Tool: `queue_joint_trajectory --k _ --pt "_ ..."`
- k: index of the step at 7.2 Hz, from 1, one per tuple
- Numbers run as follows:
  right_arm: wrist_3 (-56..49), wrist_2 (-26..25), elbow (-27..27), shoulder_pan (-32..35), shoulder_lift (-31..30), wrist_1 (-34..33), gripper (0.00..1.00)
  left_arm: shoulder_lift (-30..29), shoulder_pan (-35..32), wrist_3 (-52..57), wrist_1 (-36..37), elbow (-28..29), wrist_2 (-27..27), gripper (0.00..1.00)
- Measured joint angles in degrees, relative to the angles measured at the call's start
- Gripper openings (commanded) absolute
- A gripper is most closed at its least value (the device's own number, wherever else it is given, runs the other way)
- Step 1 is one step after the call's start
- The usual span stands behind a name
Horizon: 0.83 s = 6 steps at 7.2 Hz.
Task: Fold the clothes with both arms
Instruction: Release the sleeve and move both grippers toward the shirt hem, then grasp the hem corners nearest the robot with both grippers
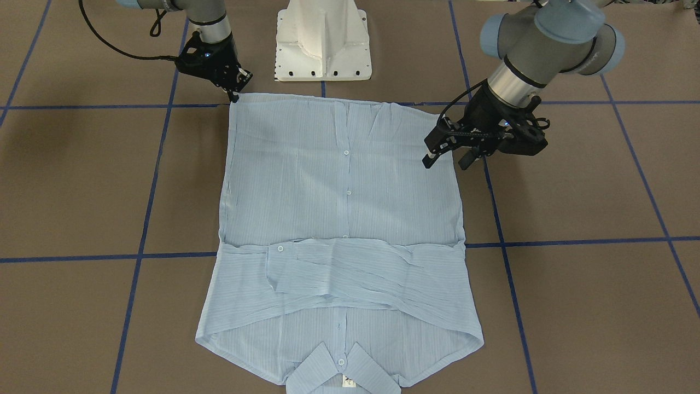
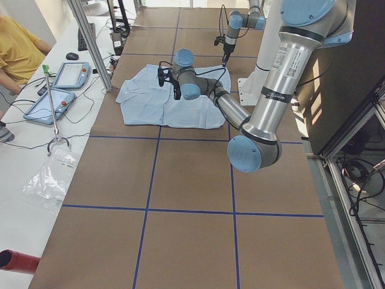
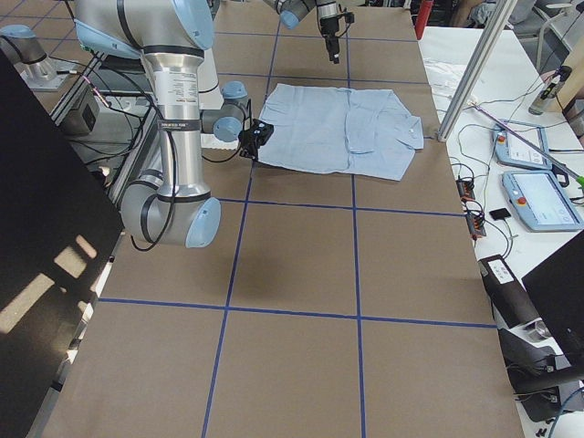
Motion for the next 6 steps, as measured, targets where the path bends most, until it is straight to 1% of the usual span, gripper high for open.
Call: queue_joint_trajectory --k 2,3,4,6 --pt "0.03 1.40 0.24 -0.01 0.01 0.06 0.00 10.63 9.54 -1.87 0.09 -6.72 8.32 0.99" --pt "0.01 1.89 0.17 0.00 -0.11 0.06 0.00 13.51 13.08 -3.55 0.12 -8.08 11.55 0.99" --pt "-0.06 2.12 -0.01 0.00 -0.21 0.01 0.00 14.72 15.80 -5.55 0.15 -8.26 13.24 0.99" --pt "-0.35 2.33 -0.40 -0.62 -0.42 -0.07 0.00 15.24 20.33 -9.85 0.17 -7.51 14.85 0.99"
